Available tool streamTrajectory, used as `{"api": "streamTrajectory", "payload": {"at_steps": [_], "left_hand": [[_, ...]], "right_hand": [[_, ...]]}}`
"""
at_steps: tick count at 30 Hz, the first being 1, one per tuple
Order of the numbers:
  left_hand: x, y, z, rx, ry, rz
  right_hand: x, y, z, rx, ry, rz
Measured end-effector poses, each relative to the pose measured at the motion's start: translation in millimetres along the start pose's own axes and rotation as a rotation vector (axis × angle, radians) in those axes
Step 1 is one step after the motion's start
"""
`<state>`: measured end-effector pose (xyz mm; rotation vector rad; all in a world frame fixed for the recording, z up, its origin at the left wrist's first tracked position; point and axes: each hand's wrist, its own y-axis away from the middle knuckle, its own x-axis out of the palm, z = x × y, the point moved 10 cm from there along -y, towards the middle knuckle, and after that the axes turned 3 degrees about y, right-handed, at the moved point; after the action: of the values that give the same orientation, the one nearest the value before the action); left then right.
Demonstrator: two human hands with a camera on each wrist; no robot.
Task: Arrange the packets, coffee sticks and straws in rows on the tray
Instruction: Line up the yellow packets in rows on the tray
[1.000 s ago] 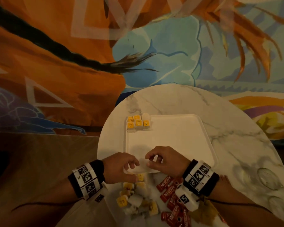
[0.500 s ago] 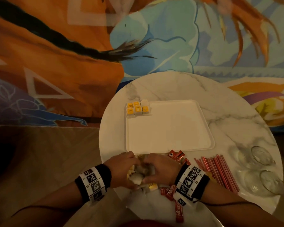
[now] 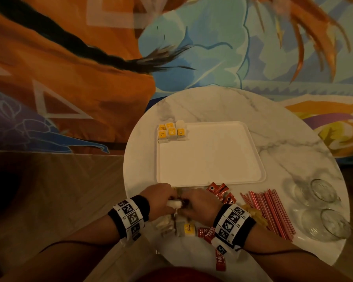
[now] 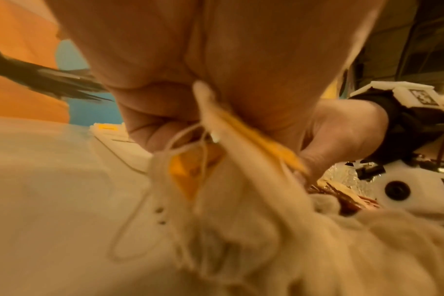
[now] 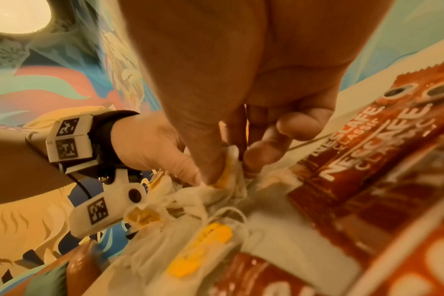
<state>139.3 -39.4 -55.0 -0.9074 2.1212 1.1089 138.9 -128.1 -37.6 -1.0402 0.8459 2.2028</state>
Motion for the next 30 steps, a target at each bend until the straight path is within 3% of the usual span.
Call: {"api": "streamTrajectory", "payload": {"at_steps": [9,19,30], "left_hand": [[-35,-1,-9,0.055,0.309,-0.086],[-42,0,-26,0.099,0.747,0.063],[-36,0,-3,0.022,0.828,0.081]], "right_hand": [[-41,2,-12,0.033,-0.197,-0.129],[-70,-6,3,-0.042,-0.261,-0.222],[-63,-4,0,0.002,-0.337,-0.186]]}}
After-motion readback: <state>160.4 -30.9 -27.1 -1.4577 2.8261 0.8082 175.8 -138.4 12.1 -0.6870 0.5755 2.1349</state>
